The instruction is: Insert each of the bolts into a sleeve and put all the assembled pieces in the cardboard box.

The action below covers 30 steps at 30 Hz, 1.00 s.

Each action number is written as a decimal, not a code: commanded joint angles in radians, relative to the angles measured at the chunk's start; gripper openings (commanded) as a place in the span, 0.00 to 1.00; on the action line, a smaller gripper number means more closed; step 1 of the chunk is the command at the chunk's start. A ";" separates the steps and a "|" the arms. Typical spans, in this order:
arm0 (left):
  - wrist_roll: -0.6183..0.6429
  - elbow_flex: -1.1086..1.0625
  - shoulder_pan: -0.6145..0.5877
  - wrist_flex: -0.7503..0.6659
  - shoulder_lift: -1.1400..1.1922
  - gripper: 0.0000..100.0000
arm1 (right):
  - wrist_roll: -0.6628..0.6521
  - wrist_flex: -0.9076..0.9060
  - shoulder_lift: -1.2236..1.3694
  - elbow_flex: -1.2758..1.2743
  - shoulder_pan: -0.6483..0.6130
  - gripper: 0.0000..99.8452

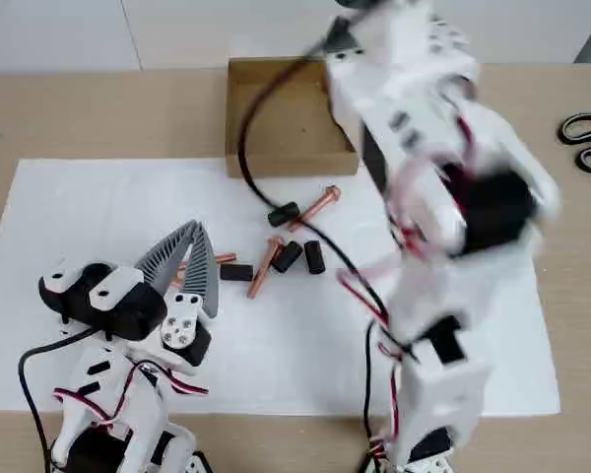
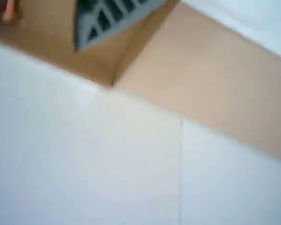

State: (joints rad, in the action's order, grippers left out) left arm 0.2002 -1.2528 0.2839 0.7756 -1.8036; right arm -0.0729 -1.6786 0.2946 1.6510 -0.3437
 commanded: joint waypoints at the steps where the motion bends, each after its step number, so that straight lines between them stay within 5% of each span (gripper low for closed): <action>1: -0.003 0.001 -0.005 0.005 -0.009 0.01 | 0.011 -0.004 -0.174 0.029 0.005 0.19; 11: -0.003 -0.022 -0.003 0.003 -0.009 0.01 | 0.012 0.004 -0.438 0.031 0.004 0.19; 30: -0.003 -0.064 0.000 0.002 -0.009 0.01 | 0.015 0.005 -0.232 -0.353 0.002 0.19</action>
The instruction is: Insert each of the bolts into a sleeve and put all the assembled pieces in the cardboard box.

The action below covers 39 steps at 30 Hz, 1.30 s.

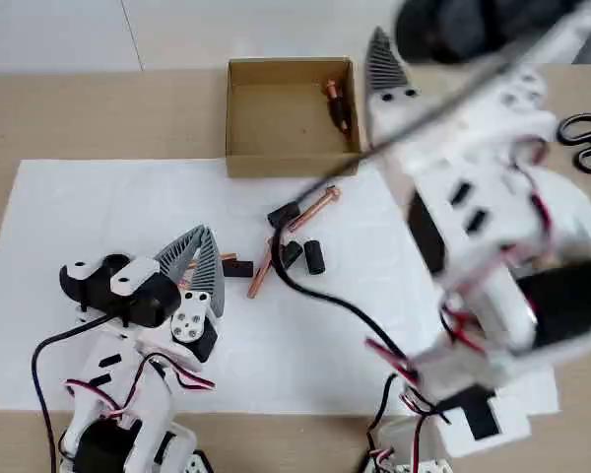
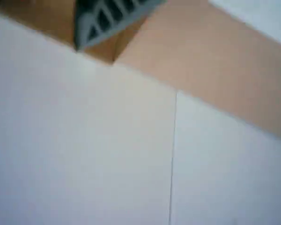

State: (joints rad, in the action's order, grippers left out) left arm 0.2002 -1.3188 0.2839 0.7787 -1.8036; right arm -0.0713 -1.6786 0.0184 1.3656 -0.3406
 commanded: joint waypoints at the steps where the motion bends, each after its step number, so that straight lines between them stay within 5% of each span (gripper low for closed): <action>1: -0.003 0.001 0.000 -0.002 -0.009 0.01 | 0.015 0.005 0.064 -0.097 -0.004 0.19; 19: -0.003 -0.002 -0.005 0.002 -0.009 0.01 | 0.420 0.005 0.133 -0.552 -0.074 0.19; 30: -0.003 -0.004 -0.005 0.002 -0.009 0.01 | 0.408 0.242 0.176 -0.927 -0.041 0.19; 39: -0.003 -0.004 -0.005 0.002 -0.009 0.01 | 0.130 0.272 0.237 -1.162 -0.001 0.19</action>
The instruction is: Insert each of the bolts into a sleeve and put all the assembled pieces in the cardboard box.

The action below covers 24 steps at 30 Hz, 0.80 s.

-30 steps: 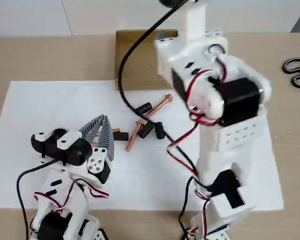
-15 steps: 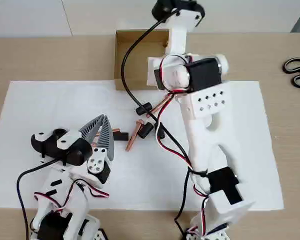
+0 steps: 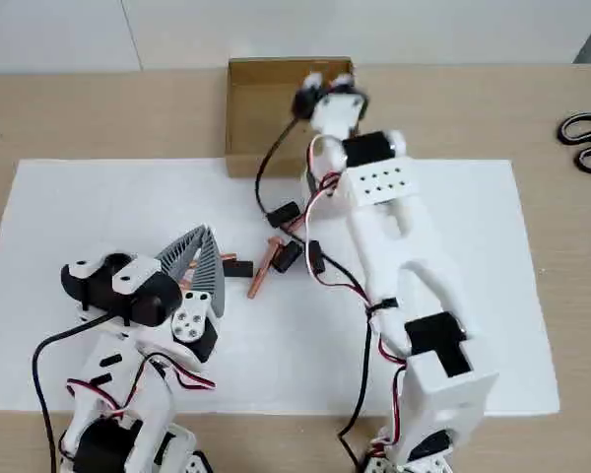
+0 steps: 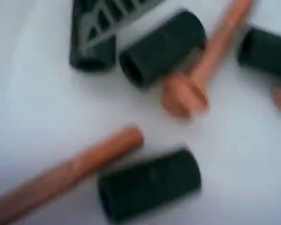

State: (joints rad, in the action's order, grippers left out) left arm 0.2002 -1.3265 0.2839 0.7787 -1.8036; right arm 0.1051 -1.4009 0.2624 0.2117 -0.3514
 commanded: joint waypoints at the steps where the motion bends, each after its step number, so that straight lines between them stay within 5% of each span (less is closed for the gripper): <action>1: -0.003 0.004 -0.005 0.002 -0.009 0.01 | -0.048 -0.030 -0.007 -0.008 0.010 0.19; 7: -0.003 -0.001 -0.005 0.003 -0.009 0.01 | -0.021 -0.219 0.001 -0.006 -0.053 0.19; 11: -0.003 -0.028 -0.005 0.003 -0.009 0.01 | 0.098 -0.222 0.001 -0.009 -0.047 0.19; 24: -0.003 -0.033 -0.005 0.003 -0.009 0.01 | 0.117 -0.105 0.188 -0.006 -0.051 0.19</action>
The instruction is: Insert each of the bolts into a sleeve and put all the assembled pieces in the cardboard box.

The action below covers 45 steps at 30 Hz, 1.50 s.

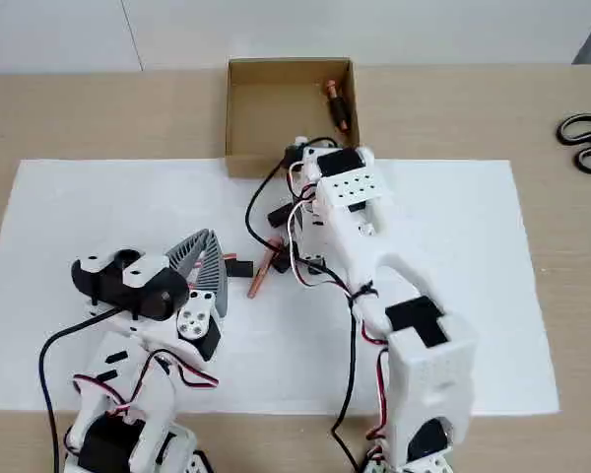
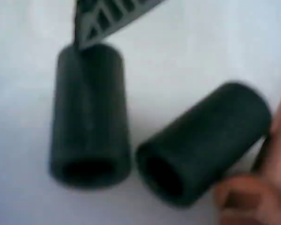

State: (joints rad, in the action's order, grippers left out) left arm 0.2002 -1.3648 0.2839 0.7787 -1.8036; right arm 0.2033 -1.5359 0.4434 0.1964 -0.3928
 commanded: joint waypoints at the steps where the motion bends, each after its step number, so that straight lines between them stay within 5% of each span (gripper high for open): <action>1: -0.003 0.005 -0.005 0.003 -0.009 0.01 | 0.037 0.035 0.007 0.009 -0.010 0.19; 16: -0.003 0.005 -0.006 0.003 -0.009 0.01 | 0.063 -0.074 0.007 0.183 -0.056 0.19; 38: -0.003 0.005 -0.006 0.003 -0.009 0.01 | 0.130 -0.002 0.165 0.204 -0.050 0.19; 45: -0.003 0.005 -0.006 0.003 -0.009 0.01 | 0.132 0.021 0.171 0.204 -0.048 0.00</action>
State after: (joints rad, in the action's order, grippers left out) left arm 0.2002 -1.3648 0.2839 0.7787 -1.8036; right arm 0.3276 -1.5451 0.6183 0.3713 -0.4358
